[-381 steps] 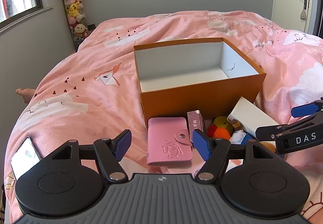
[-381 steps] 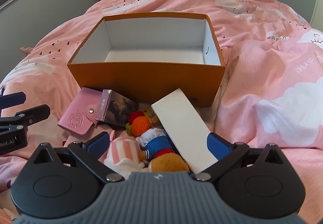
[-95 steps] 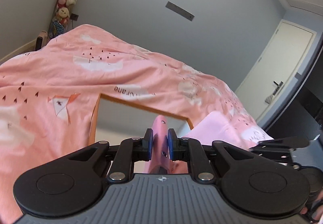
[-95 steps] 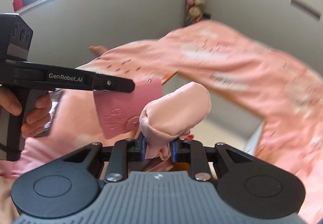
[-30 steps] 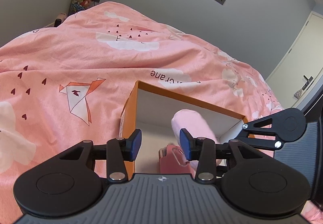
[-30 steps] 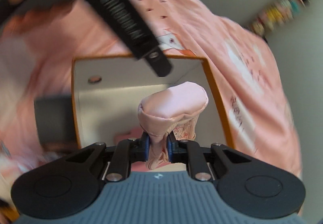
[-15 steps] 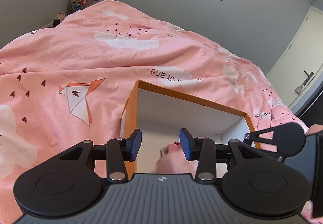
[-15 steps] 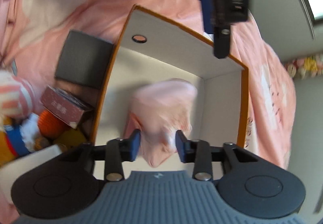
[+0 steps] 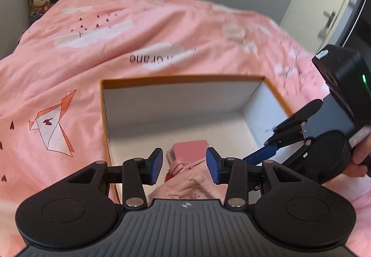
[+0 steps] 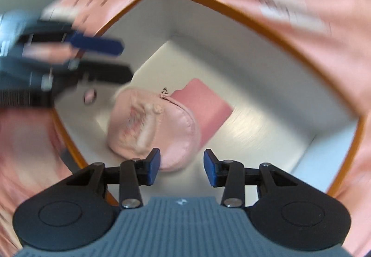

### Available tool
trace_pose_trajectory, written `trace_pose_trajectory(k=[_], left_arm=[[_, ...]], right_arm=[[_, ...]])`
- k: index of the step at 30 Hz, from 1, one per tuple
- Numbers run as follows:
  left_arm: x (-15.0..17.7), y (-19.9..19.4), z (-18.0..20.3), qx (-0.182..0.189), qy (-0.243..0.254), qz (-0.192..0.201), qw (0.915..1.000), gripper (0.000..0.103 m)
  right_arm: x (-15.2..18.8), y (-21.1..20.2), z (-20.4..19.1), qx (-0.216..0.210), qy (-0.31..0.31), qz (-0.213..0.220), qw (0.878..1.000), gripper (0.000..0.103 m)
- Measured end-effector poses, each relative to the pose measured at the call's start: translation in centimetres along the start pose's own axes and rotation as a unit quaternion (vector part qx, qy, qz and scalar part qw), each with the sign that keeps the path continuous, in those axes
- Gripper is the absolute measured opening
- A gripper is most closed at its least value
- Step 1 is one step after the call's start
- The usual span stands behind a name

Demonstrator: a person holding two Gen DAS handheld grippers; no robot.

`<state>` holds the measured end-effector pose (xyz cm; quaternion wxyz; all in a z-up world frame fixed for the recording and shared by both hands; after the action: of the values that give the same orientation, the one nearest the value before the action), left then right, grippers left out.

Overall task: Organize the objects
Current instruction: 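Lower the backpack into the box and open the right gripper, then push the backpack upright against the box wall with the right gripper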

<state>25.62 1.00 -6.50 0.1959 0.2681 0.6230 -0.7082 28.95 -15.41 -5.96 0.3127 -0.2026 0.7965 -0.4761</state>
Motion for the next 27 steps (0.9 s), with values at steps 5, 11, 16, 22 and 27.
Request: trace_pose_trajectory(k=[5,11,16,22,27], left_arm=[[-0.1,1.3,0.2,-0.006,0.007,-0.015,0.9999,0.046],[-0.5,2.0,-0.3,0.001,-0.005,-0.030,0.9995,0.045],[-0.6,2.2,-0.3,0.004,-0.006,-0.034,0.9994,0.045],[-0.6,2.5,0.0,0.011,-0.010,-0.039,0.9992,0.045],[0.2,3.8,0.8,0.006,-0.007,-0.059,0.9982,0.045]], right_arm=[[1.0,1.5,2.1,-0.057,0.180,0.004,0.982,0.077],[2.0,2.4,1.9,-0.098,0.256,0.013,0.962,0.048],[1.3,-0.4,1.0,-0.097,0.218,0.037,0.970,0.022],[-2.3,-3.3,1.4,-0.083,0.130,0.036,0.987,0.018],[-6.1,-1.6,6.5,-0.020,0.076,0.023,0.997,0.018]])
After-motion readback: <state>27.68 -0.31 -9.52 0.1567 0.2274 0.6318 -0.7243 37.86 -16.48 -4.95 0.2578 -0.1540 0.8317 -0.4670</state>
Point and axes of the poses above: each gripper's, at about its wrist camera, not at the fingertips, and y roughly the way its jaws point, z to its right, x to its underside, the point moved 5 cm from there along y, roughly the way its jaws point, and after that the axes turned 10 degrees about -x, right-handed, at the moved point
